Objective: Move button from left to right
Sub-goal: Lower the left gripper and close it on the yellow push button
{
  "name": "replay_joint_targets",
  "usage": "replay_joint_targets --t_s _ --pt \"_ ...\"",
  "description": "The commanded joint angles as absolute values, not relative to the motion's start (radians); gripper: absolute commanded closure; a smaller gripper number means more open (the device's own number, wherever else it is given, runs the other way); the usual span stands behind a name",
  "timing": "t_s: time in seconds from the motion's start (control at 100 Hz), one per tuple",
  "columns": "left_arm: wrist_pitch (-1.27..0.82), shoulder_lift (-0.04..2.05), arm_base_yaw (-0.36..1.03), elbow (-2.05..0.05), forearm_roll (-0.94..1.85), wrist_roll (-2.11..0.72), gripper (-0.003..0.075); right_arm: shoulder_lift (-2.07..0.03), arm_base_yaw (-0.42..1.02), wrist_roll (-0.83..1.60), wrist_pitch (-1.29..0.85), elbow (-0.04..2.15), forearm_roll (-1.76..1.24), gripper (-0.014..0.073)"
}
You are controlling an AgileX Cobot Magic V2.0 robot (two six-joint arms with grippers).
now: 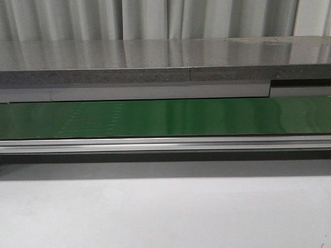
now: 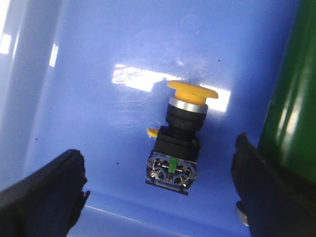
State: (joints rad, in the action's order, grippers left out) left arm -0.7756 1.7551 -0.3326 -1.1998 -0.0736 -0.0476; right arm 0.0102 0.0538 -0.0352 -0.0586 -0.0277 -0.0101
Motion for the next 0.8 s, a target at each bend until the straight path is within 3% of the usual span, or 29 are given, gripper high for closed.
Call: replay_joint_targets --t_s 0.0,0.79 --pt "-0.735 1.736 -0.334 -1.233 -0.070 -0.050 0.0135 0.026 0.057 -0.035 0.017 -0.009 0.000 0.0662" --pt "-0.736 1.899 -0.334 -1.281 -0.061 -0.056 0.0135 0.026 0.057 -0.035 0.017 -0.009 0.000 0.0662"
